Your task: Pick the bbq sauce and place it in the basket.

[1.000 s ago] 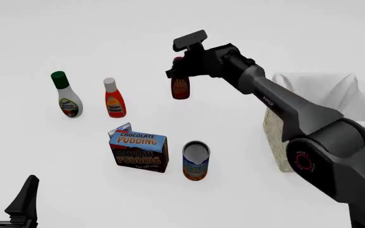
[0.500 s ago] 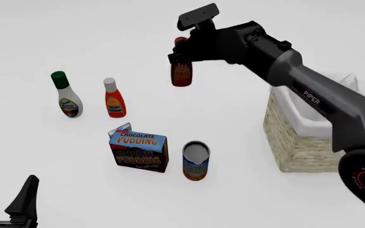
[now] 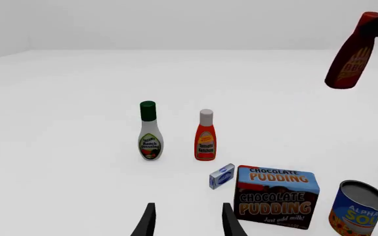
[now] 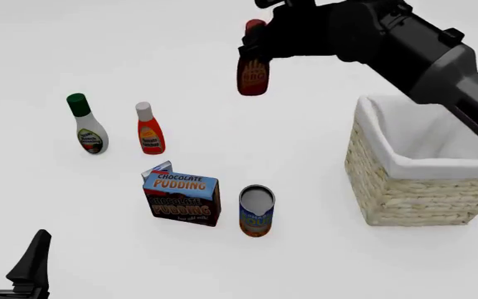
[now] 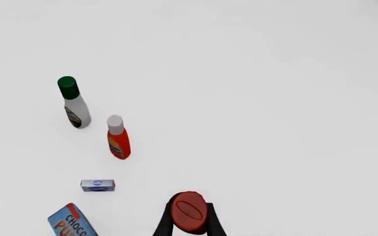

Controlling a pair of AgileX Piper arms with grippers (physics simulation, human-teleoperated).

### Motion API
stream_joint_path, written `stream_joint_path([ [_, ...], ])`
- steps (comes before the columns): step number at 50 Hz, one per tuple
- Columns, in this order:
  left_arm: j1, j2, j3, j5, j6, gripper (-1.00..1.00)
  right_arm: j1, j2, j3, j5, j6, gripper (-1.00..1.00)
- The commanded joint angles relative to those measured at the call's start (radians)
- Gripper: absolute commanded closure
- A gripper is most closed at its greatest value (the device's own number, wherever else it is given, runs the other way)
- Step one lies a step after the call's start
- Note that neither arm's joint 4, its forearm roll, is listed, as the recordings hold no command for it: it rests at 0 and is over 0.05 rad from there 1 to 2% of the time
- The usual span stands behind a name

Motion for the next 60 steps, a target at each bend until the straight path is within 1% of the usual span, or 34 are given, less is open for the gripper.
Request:
stream_joint_path([
  [1,0.000,0.000,0.000,0.000,0.000,-1.00,-0.011,-0.077,0.000,0.038,-0.012,1.00],
  [15,0.000,0.000,0.000,0.000,0.000,-1.00,-0.033,-0.142,0.018,0.075,-0.035,1.00],
  [27,0.000,0.000,0.000,0.000,0.000,-1.00,-0.058,-0.189,0.010,0.119,-0.046,1.00],
  [50,0.000,0.000,0.000,0.000,0.000,-1.00,-0.180,-0.302,0.057,0.184,-0.095,1.00],
  [60,0.000,0.000,0.000,0.000,0.000,-1.00,-0.223,-0.354,0.097,0.191,-0.095,1.00],
])
